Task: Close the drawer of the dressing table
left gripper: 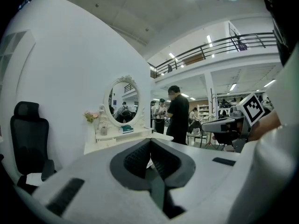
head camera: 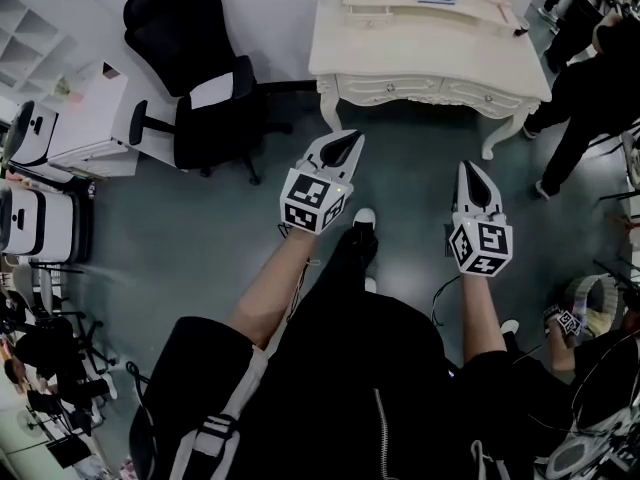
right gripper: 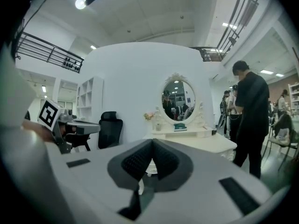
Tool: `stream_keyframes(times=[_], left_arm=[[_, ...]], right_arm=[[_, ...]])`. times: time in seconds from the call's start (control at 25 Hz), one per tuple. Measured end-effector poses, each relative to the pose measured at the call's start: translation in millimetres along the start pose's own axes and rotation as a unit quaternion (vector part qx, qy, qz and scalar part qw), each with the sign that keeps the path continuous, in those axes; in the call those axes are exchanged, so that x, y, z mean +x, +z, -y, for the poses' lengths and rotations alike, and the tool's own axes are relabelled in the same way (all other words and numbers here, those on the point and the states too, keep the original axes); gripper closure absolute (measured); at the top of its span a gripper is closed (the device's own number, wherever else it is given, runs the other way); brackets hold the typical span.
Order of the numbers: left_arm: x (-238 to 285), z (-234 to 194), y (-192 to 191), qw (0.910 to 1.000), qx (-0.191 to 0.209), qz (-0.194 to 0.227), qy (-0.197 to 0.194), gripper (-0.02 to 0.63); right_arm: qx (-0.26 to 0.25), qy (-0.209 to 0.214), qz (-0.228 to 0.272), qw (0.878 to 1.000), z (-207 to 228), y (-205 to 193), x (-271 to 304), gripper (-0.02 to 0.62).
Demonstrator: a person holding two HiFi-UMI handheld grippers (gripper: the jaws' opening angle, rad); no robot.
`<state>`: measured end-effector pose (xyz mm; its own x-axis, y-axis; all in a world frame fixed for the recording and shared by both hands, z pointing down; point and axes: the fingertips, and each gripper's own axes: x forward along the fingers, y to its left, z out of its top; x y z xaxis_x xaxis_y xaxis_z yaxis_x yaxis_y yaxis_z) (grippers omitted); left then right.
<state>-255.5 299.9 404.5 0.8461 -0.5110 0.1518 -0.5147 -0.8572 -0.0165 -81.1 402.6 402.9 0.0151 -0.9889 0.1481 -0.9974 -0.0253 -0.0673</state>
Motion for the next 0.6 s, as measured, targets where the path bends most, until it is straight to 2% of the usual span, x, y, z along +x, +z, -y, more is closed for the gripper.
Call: stream_keyframes(times=[0.28,0.6], left_arm=[[81.1,-34.5,-1.9,0.9998,-0.005,-0.005,-0.019,0.6],[195.8,-94.7,15.1,0.9992,-0.003,-0.009,-0.039,0.6]], right_arm=[[0.003,-0.014,-0.011,1.0,41.0,1.2,66.4,0.592],[0.006,-0.028,-0.022,0.999,98.9,25.0,172.9,0.592]])
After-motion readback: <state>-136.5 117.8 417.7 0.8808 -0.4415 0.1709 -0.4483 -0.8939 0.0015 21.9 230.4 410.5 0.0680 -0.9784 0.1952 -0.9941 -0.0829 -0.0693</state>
